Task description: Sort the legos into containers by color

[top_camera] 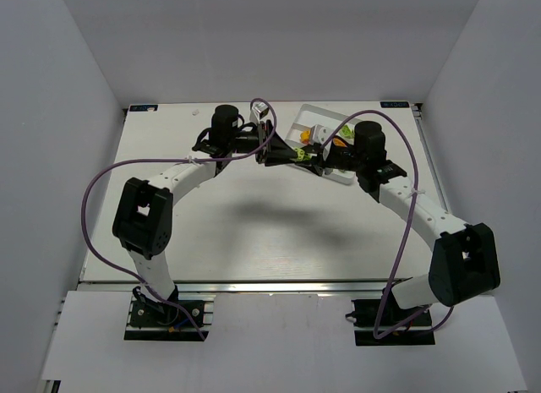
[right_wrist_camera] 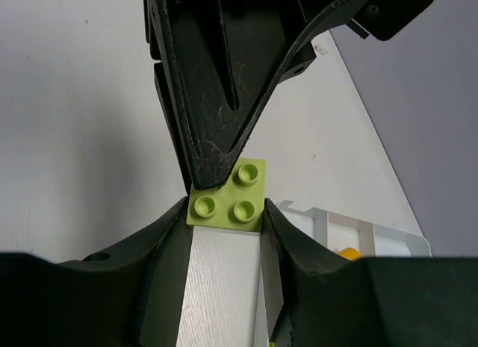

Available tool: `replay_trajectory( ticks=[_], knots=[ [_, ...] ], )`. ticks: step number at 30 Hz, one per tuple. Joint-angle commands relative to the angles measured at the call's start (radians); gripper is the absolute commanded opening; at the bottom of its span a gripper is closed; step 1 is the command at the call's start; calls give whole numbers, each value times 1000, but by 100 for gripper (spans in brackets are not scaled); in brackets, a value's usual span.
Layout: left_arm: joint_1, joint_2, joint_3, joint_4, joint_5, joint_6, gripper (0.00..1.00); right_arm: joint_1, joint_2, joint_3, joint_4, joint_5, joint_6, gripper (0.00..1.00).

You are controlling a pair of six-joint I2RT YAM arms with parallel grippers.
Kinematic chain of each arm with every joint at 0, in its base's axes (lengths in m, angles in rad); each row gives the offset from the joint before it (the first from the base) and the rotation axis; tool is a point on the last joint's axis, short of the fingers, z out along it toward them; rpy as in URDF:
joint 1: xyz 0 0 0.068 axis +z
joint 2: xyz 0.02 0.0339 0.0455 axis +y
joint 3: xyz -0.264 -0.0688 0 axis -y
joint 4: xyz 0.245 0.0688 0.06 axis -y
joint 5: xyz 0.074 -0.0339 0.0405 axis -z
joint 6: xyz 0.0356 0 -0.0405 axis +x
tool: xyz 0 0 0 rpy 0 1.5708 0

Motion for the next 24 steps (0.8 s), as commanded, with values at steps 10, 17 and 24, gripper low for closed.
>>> replay_trajectory(
  ticks=[10,17,24],
  knots=[
    [48,7,96,-152,-59,93,92,-28,-15,10,14,51,-9,11],
    [135,102,417,-787,-530,394,91,-111,158,156,-86,309,108,11],
    [155,50,450,-1019,-1049,553,90,-174,486,530,-322,438,134,10]
  ],
)
